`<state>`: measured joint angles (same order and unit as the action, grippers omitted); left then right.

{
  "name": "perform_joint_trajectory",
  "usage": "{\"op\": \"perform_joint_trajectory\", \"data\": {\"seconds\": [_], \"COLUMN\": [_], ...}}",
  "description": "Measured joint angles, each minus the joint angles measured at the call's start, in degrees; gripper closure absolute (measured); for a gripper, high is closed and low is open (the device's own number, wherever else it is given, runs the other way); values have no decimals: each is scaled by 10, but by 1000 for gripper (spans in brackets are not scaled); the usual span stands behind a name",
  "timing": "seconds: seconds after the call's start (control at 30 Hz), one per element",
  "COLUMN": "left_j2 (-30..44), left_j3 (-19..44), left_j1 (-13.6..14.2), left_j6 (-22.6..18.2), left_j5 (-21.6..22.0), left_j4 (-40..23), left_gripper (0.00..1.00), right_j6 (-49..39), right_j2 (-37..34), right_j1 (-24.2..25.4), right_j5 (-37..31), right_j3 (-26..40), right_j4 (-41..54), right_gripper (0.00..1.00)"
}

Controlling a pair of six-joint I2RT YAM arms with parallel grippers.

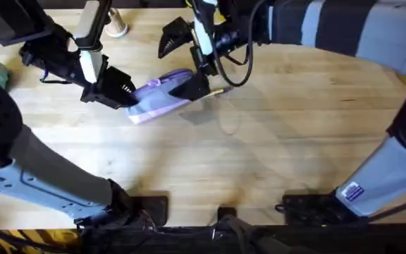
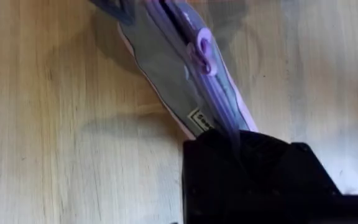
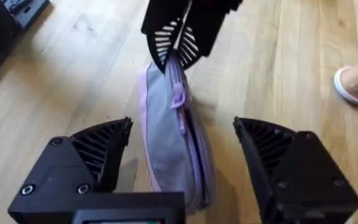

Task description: Unzip the bag, pick up the pens from the table one at a time and place them inside, then zip the bag closed.

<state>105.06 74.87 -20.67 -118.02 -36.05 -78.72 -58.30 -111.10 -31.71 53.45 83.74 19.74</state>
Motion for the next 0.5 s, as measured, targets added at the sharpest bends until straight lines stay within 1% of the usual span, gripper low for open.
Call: {"op": "perform_joint_trajectory", "data": {"seconds": [0.23, 0.5], "left_j2": [0, 0], "left_j3": [0, 0], "left_j1": [0, 0], "left_j6": [0, 0], "left_j5": [0, 0], "left_j4": [0, -1], "left_gripper": [959, 959], "right_j6": [0, 3], "right_j2": [1, 1], "right_j1": [52, 76], "right_j5": [-4, -53], "right_j3": [0, 0], "right_j4": [96, 119], "right_gripper": [6, 7]}}
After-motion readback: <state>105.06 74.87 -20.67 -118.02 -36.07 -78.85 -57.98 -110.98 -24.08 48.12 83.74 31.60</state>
